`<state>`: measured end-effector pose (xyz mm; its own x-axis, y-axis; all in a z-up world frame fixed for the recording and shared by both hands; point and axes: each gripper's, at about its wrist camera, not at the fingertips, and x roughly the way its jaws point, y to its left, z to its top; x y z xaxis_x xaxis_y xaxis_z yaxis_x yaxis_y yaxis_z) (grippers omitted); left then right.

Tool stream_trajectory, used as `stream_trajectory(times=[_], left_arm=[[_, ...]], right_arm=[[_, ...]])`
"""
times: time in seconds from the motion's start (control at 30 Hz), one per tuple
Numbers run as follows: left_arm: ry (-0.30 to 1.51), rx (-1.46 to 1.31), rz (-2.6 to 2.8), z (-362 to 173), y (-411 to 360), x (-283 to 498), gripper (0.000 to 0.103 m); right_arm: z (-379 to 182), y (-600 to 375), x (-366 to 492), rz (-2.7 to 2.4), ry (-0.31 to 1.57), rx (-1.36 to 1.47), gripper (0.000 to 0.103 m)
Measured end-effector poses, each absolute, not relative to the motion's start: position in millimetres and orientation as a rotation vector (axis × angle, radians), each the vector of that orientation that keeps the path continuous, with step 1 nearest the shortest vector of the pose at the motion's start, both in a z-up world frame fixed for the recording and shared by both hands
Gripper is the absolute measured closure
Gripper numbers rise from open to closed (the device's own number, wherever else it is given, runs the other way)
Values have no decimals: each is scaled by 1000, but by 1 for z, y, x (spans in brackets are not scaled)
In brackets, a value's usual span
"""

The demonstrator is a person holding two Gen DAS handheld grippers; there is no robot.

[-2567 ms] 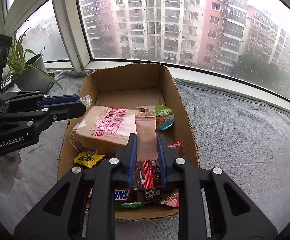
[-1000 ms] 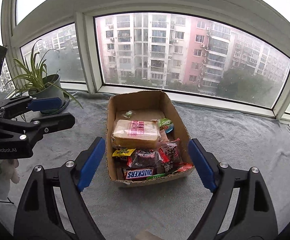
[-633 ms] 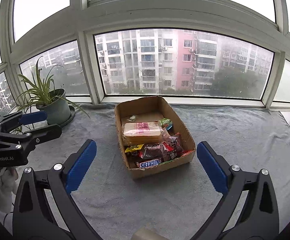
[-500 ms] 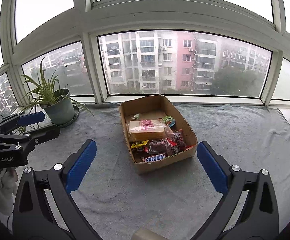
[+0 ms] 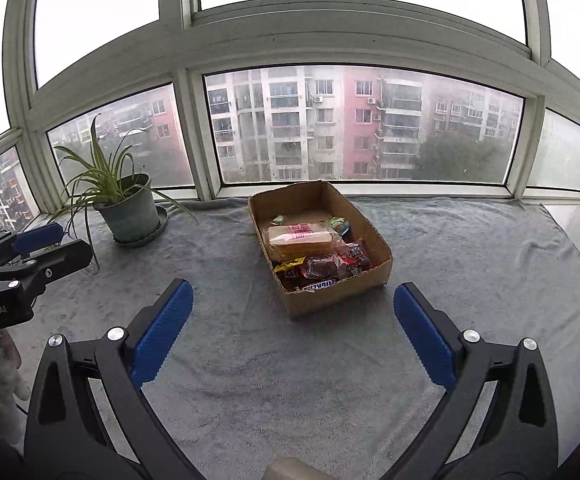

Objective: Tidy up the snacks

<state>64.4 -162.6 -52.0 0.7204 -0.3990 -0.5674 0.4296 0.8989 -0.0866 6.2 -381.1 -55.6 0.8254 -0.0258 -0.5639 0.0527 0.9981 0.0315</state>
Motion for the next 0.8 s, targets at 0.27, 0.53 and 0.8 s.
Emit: stream_trajectory(times=[0.27, 0.53, 0.8], left_arm=[[619, 32, -445, -50, -152, 55, 23], [617, 27, -434, -49, -151, 51, 23], [620, 26, -419, -50, -150, 49, 23]], right_arm=[[-57, -378, 0, -50, 603, 38, 1], [-58, -374, 0, -46, 607, 27, 1], [-60, -372, 1, -35, 610, 28, 1]])
